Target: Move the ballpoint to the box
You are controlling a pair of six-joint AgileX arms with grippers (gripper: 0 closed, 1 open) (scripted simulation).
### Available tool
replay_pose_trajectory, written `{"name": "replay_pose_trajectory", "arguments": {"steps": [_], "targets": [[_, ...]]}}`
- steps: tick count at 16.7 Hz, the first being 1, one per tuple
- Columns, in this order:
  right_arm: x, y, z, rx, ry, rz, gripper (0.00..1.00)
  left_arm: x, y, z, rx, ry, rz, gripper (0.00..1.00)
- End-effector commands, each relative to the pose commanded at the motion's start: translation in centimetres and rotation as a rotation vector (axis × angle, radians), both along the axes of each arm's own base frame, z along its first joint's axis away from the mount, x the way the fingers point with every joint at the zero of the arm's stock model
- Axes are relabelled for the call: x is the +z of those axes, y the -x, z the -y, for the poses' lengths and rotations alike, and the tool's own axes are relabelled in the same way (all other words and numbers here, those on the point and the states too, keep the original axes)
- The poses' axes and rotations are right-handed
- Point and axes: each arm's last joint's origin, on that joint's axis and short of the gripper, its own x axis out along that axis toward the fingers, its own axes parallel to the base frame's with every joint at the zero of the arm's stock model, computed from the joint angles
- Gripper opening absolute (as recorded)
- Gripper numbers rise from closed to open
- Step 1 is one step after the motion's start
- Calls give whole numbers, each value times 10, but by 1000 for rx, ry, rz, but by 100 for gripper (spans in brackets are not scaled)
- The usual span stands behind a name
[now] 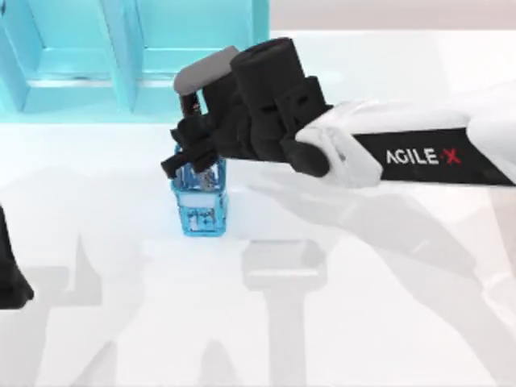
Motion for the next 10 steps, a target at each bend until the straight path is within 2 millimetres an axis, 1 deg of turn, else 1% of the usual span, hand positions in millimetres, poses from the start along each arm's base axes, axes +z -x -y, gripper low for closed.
{"name": "replay_pose_trajectory", "arguments": {"steps": [2, 4, 7, 8, 10], "targets": [[23, -5, 22, 1, 5, -8, 0, 0, 0, 0, 0, 0, 0, 100], [56, -8, 50, 3, 2, -5, 0, 0, 0, 0, 0, 0, 0, 100], [107, -3, 98, 4, -4, 5, 0, 0, 0, 0, 0, 0, 0, 100], [119, 0, 112, 3, -5, 6, 0, 0, 0, 0, 0, 0, 0, 100], [134, 4, 132, -1, -4, 6, 0, 0, 0, 0, 0, 0, 0, 100]]}}
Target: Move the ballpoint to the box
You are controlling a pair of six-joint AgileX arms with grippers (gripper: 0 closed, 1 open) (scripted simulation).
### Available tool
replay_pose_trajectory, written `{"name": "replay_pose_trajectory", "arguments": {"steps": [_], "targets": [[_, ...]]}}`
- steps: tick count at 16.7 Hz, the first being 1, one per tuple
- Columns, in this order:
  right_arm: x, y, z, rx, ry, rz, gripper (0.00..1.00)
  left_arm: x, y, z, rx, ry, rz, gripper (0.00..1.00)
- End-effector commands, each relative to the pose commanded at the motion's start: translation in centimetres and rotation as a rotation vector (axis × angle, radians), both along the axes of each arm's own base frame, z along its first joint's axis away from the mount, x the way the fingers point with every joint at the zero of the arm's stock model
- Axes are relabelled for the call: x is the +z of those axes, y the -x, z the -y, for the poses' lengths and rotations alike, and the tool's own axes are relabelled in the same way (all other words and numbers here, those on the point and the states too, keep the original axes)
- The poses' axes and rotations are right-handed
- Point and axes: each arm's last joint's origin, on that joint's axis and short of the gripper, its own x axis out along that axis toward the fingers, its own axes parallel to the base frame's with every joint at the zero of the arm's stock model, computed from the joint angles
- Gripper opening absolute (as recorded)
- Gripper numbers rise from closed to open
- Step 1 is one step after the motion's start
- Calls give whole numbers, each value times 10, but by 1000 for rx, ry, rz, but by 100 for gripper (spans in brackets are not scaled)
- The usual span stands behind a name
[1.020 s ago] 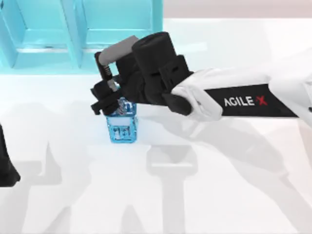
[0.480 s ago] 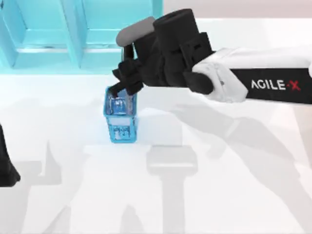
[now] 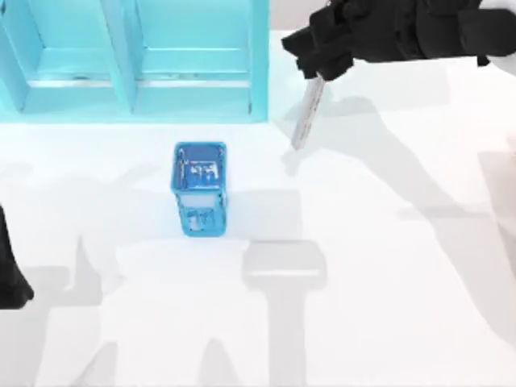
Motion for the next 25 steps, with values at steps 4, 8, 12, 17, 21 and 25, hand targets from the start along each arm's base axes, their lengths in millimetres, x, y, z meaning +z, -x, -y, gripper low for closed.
{"name": "replay_pose_trajectory", "arguments": {"steps": [4, 8, 12, 17, 21, 25], "targets": [[4, 1, 6, -1, 0, 1, 0, 0, 0, 0, 0, 0, 0, 100], [5, 0, 17, -9, 8, 3, 0, 0, 0, 0, 0, 0, 0, 100], [10, -1, 91, -90, 54, 7, 0, 0, 0, 0, 0, 0, 0, 100], [23, 42, 226, -293, 119, 35, 0, 0, 0, 0, 0, 0, 0, 100], [27, 108, 298, -456, 167, 58, 0, 0, 0, 0, 0, 0, 0, 100], [25, 152, 319, -534, 201, 70, 0, 0, 0, 0, 0, 0, 0, 100]]}}
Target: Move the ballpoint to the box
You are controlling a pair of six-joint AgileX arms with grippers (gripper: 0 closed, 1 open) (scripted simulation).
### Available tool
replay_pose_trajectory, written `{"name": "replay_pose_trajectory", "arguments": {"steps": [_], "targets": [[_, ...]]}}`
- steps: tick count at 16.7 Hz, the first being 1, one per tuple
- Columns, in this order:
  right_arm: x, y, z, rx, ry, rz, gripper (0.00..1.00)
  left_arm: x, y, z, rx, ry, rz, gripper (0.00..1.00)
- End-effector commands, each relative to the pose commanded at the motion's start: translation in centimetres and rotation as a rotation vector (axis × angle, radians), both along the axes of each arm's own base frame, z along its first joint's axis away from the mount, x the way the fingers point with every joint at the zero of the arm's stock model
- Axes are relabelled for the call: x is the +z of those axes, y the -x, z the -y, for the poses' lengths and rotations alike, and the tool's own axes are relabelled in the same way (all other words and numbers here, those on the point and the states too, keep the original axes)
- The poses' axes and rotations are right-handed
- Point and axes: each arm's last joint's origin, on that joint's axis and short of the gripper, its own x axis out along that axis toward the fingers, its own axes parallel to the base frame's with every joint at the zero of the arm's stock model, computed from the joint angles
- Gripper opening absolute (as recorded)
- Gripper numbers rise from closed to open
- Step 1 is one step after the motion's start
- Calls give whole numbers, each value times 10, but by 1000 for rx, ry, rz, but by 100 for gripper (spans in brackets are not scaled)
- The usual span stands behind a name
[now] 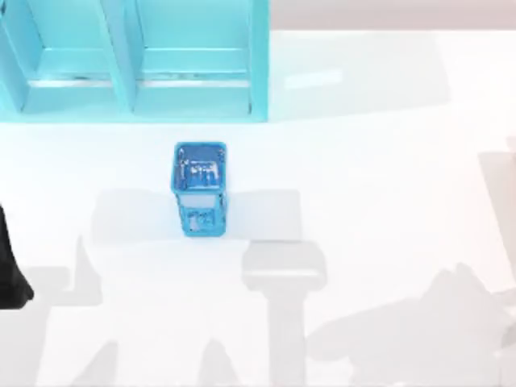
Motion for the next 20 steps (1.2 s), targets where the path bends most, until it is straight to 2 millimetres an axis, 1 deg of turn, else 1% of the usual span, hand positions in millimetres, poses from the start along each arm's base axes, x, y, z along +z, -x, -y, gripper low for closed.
{"name": "replay_pose_trajectory", "arguments": {"steps": [2, 6, 8, 13, 15, 20], "targets": [[0, 5, 1, -7, 4, 1, 0, 0, 0, 0, 0, 0, 0, 100], [-1, 3, 1, -5, 3, -2, 0, 0, 0, 0, 0, 0, 0, 100], [-11, -1, 0, -5, -4, -11, 0, 0, 0, 0, 0, 0, 0, 100], [-47, -16, -4, -3, 5, 4, 0, 0, 0, 0, 0, 0, 0, 100], [-58, -19, -6, -5, 4, 2, 0, 0, 0, 0, 0, 0, 0, 100], [-60, -20, -6, -7, 4, 1, 0, 0, 0, 0, 0, 0, 0, 100]]}}
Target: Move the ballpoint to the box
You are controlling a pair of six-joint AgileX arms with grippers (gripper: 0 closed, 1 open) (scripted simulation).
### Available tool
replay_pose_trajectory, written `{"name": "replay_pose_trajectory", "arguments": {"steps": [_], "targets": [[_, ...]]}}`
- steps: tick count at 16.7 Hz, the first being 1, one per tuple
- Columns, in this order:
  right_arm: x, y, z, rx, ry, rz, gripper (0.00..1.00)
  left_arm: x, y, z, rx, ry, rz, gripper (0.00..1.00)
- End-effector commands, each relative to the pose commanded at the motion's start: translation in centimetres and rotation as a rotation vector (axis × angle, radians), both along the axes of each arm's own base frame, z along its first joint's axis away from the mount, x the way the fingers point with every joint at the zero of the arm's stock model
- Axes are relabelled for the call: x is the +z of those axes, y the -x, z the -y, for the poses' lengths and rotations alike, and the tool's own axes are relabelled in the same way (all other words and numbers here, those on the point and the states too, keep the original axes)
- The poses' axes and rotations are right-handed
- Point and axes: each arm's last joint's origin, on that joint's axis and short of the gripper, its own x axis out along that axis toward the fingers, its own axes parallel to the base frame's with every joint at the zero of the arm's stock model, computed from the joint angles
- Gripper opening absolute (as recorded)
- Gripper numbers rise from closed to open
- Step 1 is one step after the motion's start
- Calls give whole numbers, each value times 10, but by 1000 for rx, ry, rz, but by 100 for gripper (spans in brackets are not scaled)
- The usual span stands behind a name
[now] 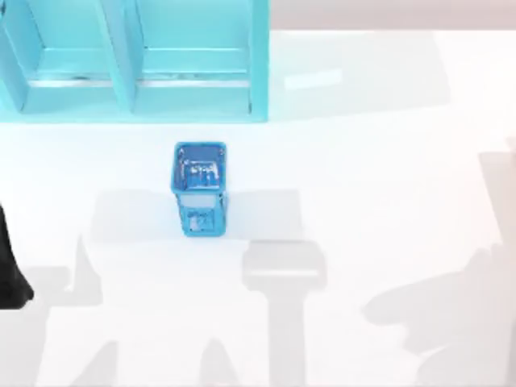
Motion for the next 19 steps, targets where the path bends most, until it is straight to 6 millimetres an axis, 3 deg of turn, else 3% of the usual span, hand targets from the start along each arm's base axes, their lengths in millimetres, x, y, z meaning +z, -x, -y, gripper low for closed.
{"name": "replay_pose_trajectory", "arguments": {"steps": [13, 19], "targets": [[0, 0, 0, 0, 0, 0, 98, 0, 0, 0, 0, 0, 0, 100], [0, 0, 0, 0, 0, 0, 100, 0, 0, 0, 0, 0, 0, 100]]}}
